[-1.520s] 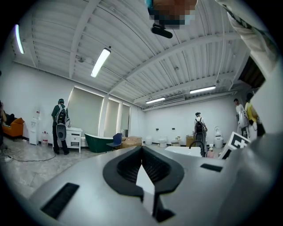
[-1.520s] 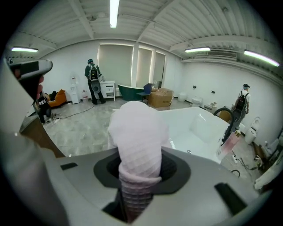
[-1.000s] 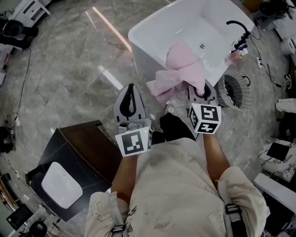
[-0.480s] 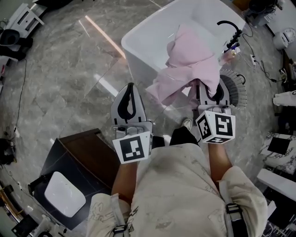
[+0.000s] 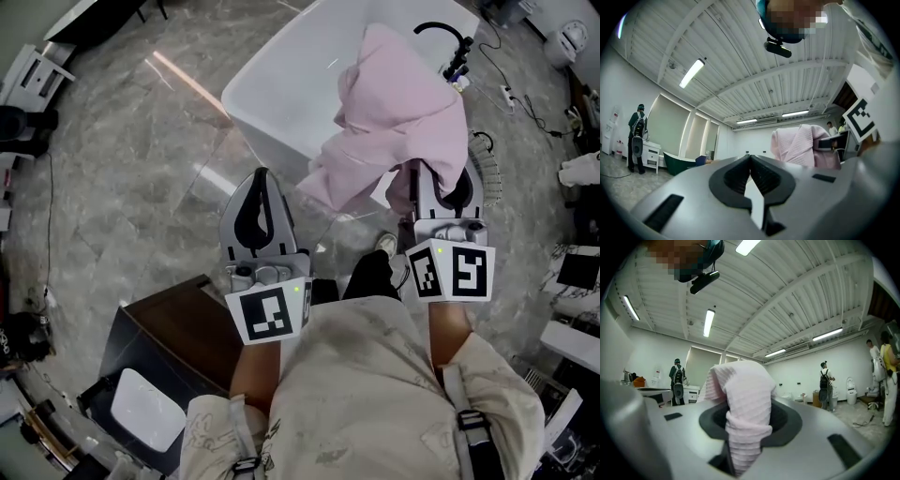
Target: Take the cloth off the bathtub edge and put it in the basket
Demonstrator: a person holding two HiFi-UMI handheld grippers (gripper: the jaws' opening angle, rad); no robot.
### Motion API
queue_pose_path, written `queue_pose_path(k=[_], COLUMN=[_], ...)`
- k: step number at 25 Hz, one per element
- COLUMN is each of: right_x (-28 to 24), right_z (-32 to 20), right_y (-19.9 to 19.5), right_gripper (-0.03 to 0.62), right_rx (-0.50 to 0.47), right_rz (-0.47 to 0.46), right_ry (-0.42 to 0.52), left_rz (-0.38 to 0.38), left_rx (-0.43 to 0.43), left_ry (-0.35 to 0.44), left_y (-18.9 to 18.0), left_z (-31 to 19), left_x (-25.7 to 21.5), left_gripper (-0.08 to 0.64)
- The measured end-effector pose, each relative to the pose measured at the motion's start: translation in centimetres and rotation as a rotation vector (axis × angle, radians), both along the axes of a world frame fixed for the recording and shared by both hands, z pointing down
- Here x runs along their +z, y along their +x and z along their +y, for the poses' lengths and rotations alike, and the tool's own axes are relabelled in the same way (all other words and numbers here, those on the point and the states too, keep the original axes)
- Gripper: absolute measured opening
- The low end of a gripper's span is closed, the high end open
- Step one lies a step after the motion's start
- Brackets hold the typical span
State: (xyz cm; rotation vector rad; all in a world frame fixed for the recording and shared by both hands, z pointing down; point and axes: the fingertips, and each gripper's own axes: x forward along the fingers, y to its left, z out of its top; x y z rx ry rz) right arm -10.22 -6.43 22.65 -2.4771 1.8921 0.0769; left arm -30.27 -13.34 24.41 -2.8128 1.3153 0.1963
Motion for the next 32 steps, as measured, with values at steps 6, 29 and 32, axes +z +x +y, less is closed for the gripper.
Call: queue_pose_path(k=[6, 29, 32], right_x=[-0.1, 0.7, 1.2], right_z=[2.7, 16.5, 18.7], right_y=[5.6, 33.0, 36.7], right_gripper=[0.115, 0.115, 0.115], right_rx=[0.050, 0.427, 0.479], right_rz=[-0.015, -0.030, -0.031], right_ry=[0.015, 0.016, 0.015], left_rz=[0.005, -0.002, -0.008], left_rx=[0.054, 0.411, 0.453], left_ry=[0.012, 0.022, 0.022], left_y=[6.1, 37.8, 41.9], left_z=[1.6, 8.2, 9.6], left_x=[-1.1, -1.6, -1.3], left_gripper=[0.003, 0.003, 0.003])
